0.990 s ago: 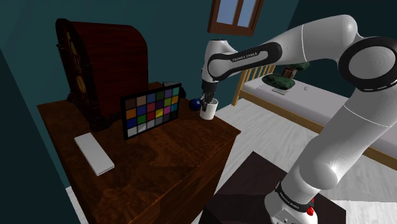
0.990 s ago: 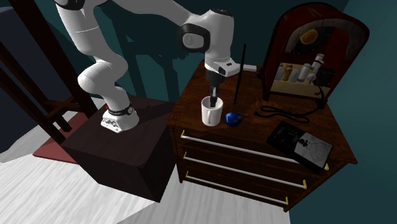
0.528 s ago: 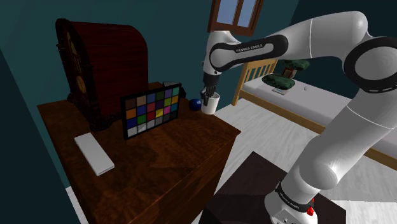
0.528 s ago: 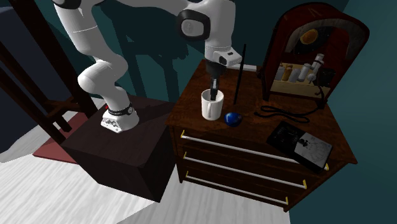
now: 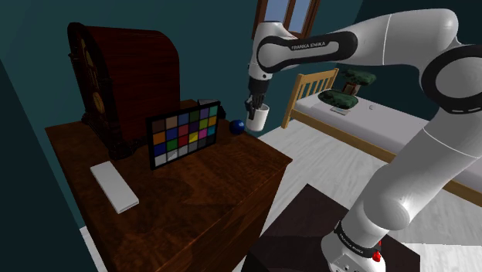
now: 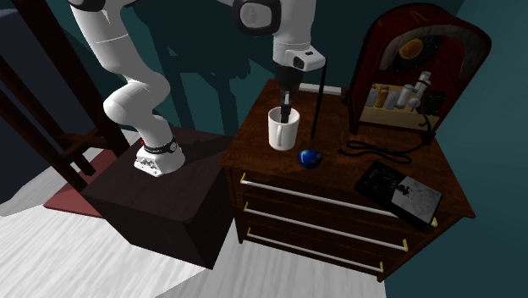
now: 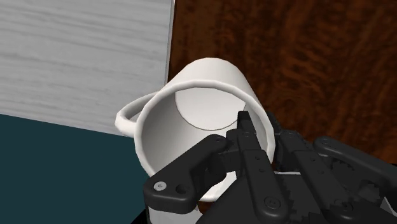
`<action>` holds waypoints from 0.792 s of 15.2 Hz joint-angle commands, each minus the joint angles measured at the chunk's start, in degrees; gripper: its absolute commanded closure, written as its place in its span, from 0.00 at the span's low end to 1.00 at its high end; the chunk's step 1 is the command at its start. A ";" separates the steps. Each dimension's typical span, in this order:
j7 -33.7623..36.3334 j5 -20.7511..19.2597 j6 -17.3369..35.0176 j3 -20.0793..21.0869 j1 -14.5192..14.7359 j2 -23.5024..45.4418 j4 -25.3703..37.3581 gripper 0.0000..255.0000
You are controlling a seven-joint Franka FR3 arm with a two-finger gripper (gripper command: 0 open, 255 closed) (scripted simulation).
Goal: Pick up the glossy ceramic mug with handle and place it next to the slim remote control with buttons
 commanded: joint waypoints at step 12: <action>-0.36 0.13 -10.11 0.04 0.04 -0.41 9.70 1.00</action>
